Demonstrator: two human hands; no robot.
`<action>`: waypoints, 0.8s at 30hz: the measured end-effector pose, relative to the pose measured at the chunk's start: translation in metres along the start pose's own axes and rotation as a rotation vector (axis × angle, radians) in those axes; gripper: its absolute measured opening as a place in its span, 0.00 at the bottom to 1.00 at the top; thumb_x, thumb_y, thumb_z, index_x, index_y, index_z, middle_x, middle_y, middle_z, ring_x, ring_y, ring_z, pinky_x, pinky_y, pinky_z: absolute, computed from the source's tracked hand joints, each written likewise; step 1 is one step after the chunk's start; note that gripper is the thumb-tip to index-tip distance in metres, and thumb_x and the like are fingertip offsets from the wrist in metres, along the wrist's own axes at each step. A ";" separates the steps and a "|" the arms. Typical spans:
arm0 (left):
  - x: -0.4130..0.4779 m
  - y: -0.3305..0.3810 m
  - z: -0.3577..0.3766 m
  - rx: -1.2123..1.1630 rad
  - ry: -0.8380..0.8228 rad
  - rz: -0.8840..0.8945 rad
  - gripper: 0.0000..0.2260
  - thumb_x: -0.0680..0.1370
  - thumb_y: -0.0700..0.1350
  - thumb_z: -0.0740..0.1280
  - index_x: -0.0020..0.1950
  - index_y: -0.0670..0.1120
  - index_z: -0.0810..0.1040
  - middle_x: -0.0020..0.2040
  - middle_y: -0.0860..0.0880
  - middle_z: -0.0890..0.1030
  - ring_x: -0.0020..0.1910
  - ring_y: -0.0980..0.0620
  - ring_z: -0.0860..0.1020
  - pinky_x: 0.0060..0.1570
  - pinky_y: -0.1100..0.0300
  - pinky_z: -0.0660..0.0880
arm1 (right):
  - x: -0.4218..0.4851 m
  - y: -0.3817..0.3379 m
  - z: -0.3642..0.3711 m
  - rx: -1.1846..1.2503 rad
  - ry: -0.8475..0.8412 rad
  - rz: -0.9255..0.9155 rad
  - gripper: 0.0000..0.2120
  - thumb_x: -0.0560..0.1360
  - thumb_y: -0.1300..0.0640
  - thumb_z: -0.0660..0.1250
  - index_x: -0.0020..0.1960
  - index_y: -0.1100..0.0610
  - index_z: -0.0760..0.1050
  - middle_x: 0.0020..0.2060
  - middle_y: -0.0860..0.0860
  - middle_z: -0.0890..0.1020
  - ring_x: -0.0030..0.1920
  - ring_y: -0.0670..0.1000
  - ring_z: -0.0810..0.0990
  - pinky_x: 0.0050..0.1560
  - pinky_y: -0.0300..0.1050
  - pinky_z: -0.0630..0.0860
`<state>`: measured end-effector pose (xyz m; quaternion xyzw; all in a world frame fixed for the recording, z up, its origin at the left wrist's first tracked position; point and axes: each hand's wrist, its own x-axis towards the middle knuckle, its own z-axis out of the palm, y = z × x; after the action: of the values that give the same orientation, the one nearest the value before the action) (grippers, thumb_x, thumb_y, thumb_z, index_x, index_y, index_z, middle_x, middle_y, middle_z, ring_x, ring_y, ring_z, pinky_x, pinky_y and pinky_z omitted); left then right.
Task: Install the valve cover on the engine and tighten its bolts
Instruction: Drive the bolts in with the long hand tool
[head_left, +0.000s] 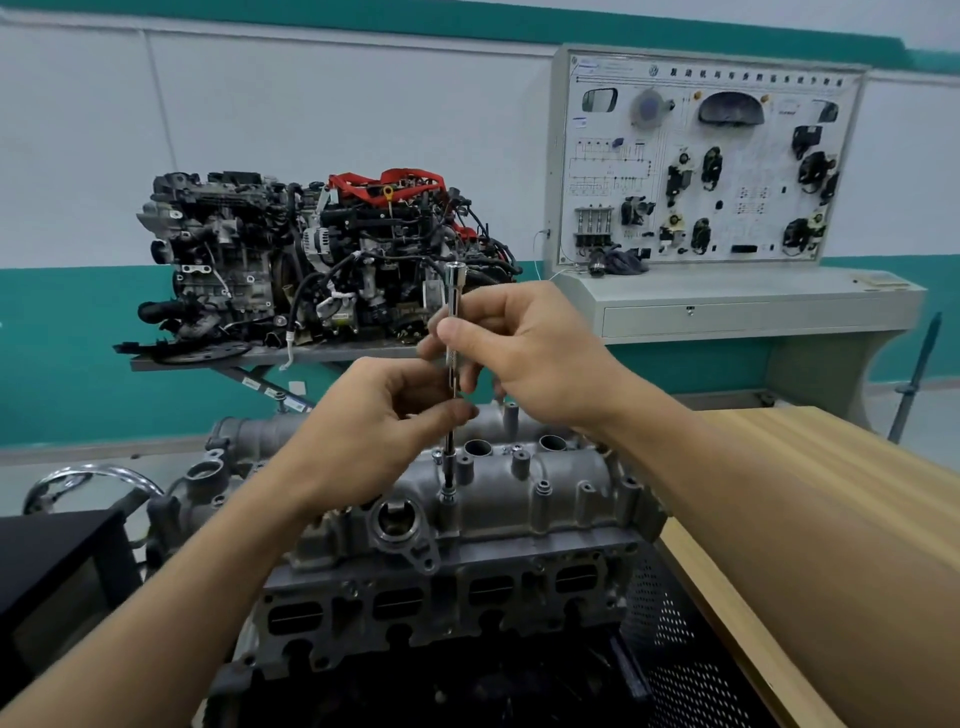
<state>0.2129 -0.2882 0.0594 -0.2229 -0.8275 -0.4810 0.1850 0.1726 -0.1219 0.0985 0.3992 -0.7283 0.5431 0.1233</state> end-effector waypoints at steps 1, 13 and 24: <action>0.000 0.001 0.003 0.017 0.063 0.009 0.02 0.75 0.41 0.75 0.45 0.47 0.85 0.37 0.54 0.87 0.35 0.60 0.83 0.38 0.69 0.78 | 0.001 0.002 0.001 -0.050 0.063 -0.018 0.09 0.76 0.59 0.72 0.38 0.59 0.79 0.35 0.57 0.84 0.28 0.49 0.76 0.28 0.38 0.72; -0.001 -0.009 0.007 0.110 0.060 0.001 0.05 0.77 0.45 0.75 0.44 0.44 0.85 0.37 0.42 0.85 0.34 0.49 0.81 0.39 0.50 0.79 | -0.001 0.004 0.007 0.007 0.033 -0.008 0.05 0.77 0.62 0.70 0.42 0.60 0.79 0.37 0.57 0.85 0.28 0.48 0.78 0.31 0.47 0.78; 0.000 -0.012 0.005 0.077 -0.012 -0.025 0.05 0.80 0.42 0.70 0.48 0.45 0.86 0.43 0.52 0.88 0.45 0.53 0.86 0.46 0.61 0.82 | 0.001 0.004 0.003 0.101 0.000 0.026 0.05 0.78 0.65 0.67 0.44 0.61 0.79 0.39 0.56 0.86 0.26 0.48 0.78 0.27 0.34 0.73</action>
<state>0.2054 -0.2891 0.0483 -0.2082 -0.8490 -0.4499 0.1827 0.1698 -0.1249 0.0946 0.3954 -0.7049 0.5809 0.0959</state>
